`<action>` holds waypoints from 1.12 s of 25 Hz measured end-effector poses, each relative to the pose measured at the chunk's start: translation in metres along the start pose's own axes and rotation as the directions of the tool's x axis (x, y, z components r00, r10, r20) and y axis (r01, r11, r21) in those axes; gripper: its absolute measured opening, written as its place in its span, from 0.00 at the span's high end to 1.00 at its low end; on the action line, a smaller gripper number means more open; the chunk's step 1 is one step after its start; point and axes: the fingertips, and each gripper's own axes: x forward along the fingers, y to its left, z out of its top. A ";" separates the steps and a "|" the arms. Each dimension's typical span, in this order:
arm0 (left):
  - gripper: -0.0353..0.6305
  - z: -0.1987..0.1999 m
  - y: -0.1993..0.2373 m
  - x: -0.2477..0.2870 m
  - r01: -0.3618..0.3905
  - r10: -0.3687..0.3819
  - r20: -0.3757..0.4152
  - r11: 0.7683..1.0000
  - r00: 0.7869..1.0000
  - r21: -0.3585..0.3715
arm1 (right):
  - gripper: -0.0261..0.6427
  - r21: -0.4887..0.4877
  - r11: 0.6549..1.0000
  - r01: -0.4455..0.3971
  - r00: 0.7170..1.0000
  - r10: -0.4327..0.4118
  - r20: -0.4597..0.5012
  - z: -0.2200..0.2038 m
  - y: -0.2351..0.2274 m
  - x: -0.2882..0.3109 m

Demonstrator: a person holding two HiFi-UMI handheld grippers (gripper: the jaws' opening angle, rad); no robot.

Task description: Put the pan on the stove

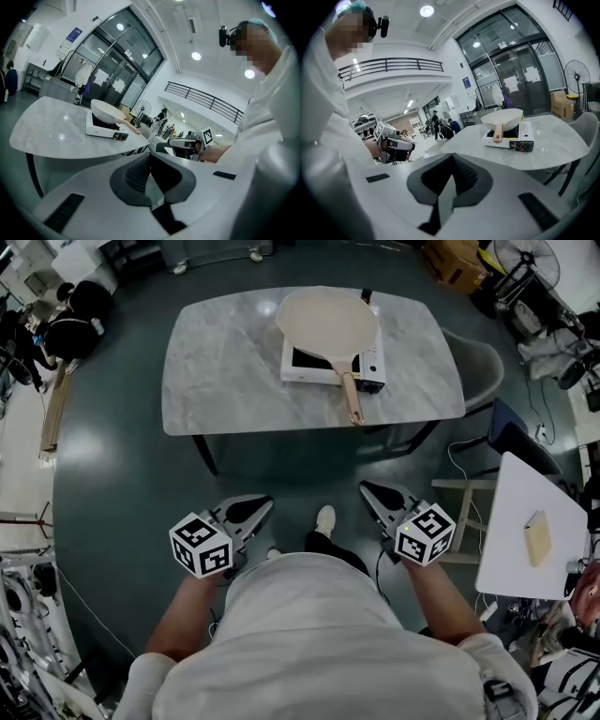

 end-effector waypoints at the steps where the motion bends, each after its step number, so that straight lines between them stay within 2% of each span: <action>1: 0.92 -0.004 -0.006 -0.006 0.012 -0.012 0.002 1.000 1.000 -0.002 | 0.95 0.003 1.000 -0.005 1.000 0.005 -0.004 -0.005 0.013 -0.001; 5: 0.92 -0.019 -0.027 -0.024 0.042 -0.042 0.001 0.998 0.999 0.040 | 0.95 0.019 1.000 -0.017 1.000 0.017 -0.018 -0.029 0.056 -0.007; 11: 0.92 -0.043 -0.041 -0.042 0.028 -0.025 -0.029 0.994 0.999 0.107 | 0.95 0.006 0.999 -0.035 0.998 0.035 -0.044 -0.049 0.095 -0.008; 19: 0.92 -0.049 -0.041 -0.068 0.021 -0.021 -0.004 0.996 1.000 0.091 | 0.95 -0.042 0.998 -0.053 0.998 0.051 -0.034 -0.041 0.125 0.001; 28: 0.92 -0.057 -0.039 -0.098 -0.019 0.016 0.022 0.995 1.000 0.101 | 0.95 -0.074 0.995 -0.071 0.997 0.068 -0.048 -0.042 0.146 0.011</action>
